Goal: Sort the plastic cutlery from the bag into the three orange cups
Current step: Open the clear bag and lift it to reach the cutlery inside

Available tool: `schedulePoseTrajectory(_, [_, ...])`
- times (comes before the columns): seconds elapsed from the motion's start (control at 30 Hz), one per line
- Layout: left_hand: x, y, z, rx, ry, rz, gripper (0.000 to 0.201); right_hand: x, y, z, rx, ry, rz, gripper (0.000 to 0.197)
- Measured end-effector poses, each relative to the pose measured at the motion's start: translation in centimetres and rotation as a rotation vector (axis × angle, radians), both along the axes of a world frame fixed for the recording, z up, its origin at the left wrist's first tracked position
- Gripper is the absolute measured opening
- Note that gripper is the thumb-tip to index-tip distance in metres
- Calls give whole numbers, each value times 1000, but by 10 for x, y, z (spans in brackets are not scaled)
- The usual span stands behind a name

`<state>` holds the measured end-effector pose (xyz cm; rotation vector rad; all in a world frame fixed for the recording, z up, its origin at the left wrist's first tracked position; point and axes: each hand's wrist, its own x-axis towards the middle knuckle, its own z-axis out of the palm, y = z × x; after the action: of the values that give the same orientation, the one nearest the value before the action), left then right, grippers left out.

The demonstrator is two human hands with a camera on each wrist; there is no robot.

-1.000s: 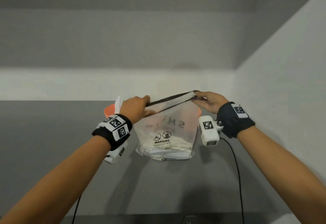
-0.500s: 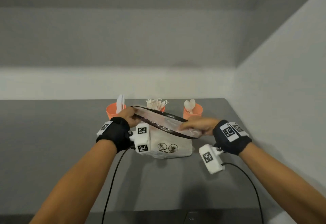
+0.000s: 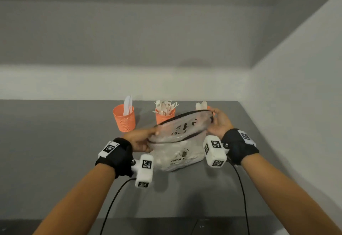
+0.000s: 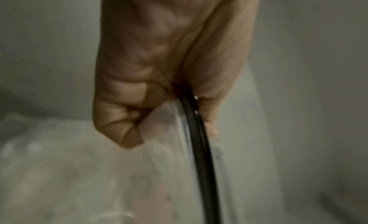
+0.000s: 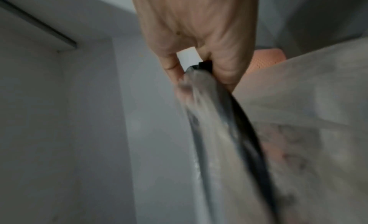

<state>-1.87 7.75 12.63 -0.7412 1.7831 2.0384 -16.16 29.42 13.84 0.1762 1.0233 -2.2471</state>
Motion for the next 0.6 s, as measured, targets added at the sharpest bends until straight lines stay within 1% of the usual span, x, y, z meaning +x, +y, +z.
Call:
schedulePoseTrajectory(0.03, [-3, -7, -2, 147, 24, 114, 27, 4, 1, 1, 121, 48, 13, 21])
schedulePoseTrajectory(0.07, [-4, -14, -2, 288, 46, 216, 32, 12, 4, 2, 247, 155, 100, 6])
schedulePoseTrajectory(0.1, [-6, -20, -2, 397, 60, 299, 36, 13, 7, -3, 383, 270, 222, 27])
schedulePoseTrajectory(0.13, [-8, -23, -3, 480, 70, 366, 38, 19, 9, -7, 523, 382, 380, 37])
schedulePoseTrajectory(0.2, [-10, -19, -1, 539, 81, 449, 42, 30, 13, -12, 768, 532, 716, 37])
schedulePoseTrajectory(0.23, [-13, -15, -3, 535, 85, 487, 43, 31, 15, -17, 844, 560, 815, 35])
schedulePoseTrajectory(0.27, [-14, -9, -4, 531, 86, 520, 42, 31, 17, -20, 884, 547, 845, 32])
schedulePoseTrajectory(0.3, [-16, -6, -7, 496, 78, 539, 41, 30, 18, -21, 851, 495, 820, 26])
schedulePoseTrajectory(0.33, [-17, -5, -10, 448, 68, 533, 40, 29, 20, -21, 772, 447, 744, 20])
schedulePoseTrajectory(0.4, [-15, -2, -19, 262, 70, 427, 39, 22, 25, -20, 523, 284, 514, 8])
schedulePoseTrajectory(0.43, [-14, -2, -23, 147, 84, 325, 41, 17, 28, -20, 396, 204, 382, 24])
schedulePoseTrajectory(0.47, [-11, 0, -26, 2, 97, 181, 45, 12, 29, -19, 291, 121, 257, 39])
schedulePoseTrajectory(0.5, [-9, 1, -32, -170, 102, 12, 56, 10, 28, -17, 209, 49, 147, 41])
schedulePoseTrajectory(0.53, [-6, 5, -36, -327, 104, -164, 69, 8, 25, -16, 131, -18, 67, 35])
schedulePoseTrajectory(0.57, [-5, 5, -43, -444, 109, -299, 80, 8, 20, -17, 78, -69, 9, 30])
schedulePoseTrajectory(0.6, [-4, 6, -48, -509, 116, -391, 78, 10, 14, -18, 21, -116, -36, 24])
